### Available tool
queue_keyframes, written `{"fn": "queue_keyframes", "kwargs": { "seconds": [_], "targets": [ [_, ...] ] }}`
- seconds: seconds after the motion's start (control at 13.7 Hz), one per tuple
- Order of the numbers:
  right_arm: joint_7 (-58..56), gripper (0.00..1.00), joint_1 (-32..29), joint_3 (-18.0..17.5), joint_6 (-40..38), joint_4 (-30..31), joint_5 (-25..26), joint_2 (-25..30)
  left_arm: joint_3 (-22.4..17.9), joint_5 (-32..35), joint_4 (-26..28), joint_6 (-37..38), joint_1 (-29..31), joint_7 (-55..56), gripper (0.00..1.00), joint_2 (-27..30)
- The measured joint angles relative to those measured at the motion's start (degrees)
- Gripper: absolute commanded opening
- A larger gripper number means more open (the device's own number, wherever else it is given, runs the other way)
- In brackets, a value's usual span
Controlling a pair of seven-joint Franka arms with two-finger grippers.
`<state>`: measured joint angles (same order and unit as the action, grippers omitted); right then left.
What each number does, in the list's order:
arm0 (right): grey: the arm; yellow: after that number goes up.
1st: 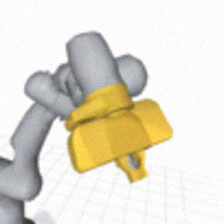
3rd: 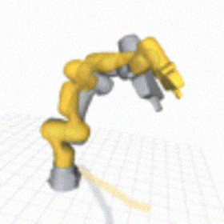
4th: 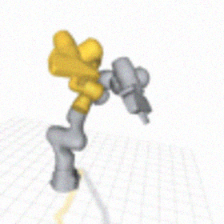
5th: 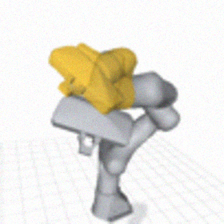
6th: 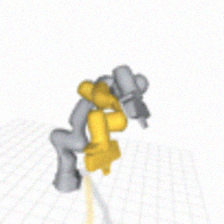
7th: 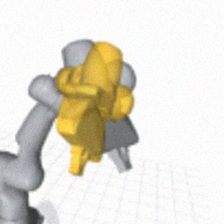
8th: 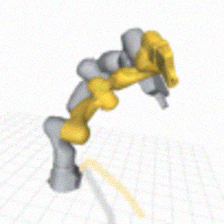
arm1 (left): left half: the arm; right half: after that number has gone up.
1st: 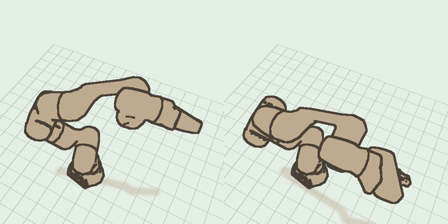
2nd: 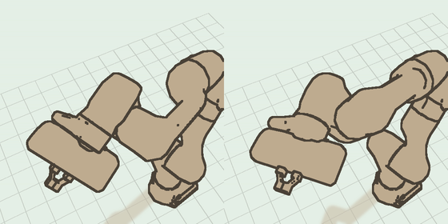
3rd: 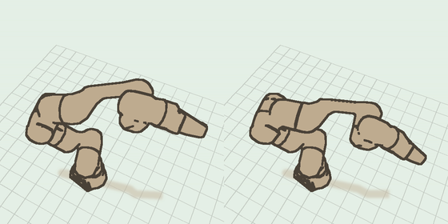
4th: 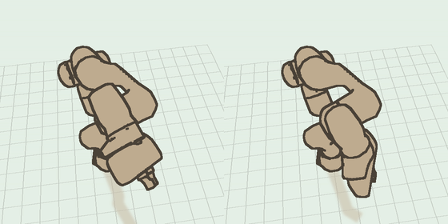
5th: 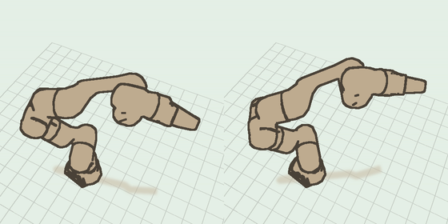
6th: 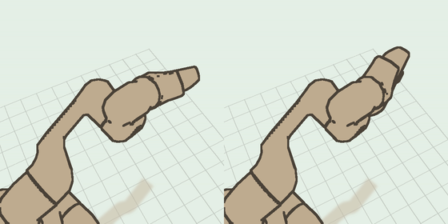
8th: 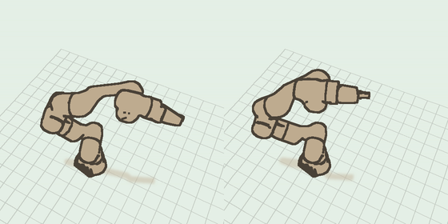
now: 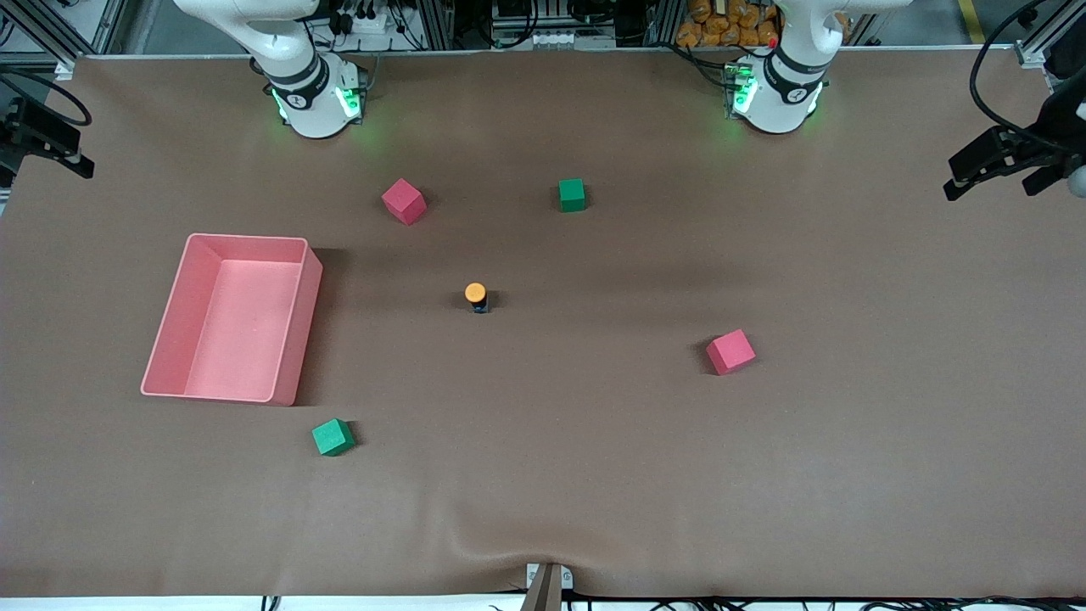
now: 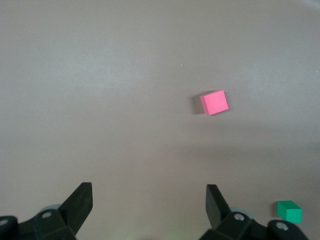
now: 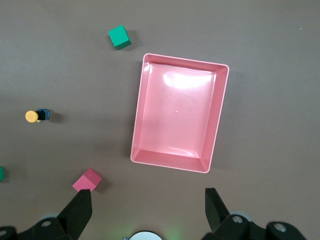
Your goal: Place and upright button with both arms
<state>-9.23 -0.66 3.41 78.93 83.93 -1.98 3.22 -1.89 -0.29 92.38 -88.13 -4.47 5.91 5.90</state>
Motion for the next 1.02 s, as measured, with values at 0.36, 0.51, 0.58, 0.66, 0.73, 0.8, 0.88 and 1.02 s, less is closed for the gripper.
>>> {"fn": "queue_keyframes", "kwargs": {
  "seconds": [0.36,0.51,0.58,0.66,0.73,0.8,0.88,1.02],
  "targets": [
    [0.0,1.0,0.0,0.0,0.0,0.0,0.0,0.0,0.3,0.1,0.0,0.0,1.5,-0.1,1.0,-0.3],
    [0.0,1.0,0.0,0.0,-0.1,0.0,0.0,0.0,0.4,0.1,-0.3,0.5,1.5,-0.1,1.0,-0.3],
    [0.0,1.0,0.0,0.0,-0.1,0.0,0.0,0.0,0.4,0.1,-0.5,0.7,1.5,-0.1,1.0,-0.3],
    [0.0,1.0,0.0,0.0,-0.1,0.0,0.0,0.0,0.5,0.1,-0.6,0.9,1.5,-0.1,1.0,-0.3],
    [0.0,1.0,0.0,0.0,-0.1,0.0,0.0,0.0,0.8,0.1,-0.7,1.1,1.5,-0.1,1.0,-0.3],
    [0.0,1.0,0.0,0.0,-0.1,0.0,0.0,0.0,1.2,0.1,-0.8,1.3,1.5,-0.1,1.0,-0.3],
    [0.0,1.0,0.0,0.0,-0.1,0.0,0.0,0.0,1.7,0.1,-0.8,1.5,1.5,-0.1,1.0,-0.3],
    [0.0,1.0,0.0,0.0,-0.1,0.0,0.0,0.0,2.1,0.1,-0.8,2.0,1.5,-0.1,1.0,-0.3]
  ]
}}
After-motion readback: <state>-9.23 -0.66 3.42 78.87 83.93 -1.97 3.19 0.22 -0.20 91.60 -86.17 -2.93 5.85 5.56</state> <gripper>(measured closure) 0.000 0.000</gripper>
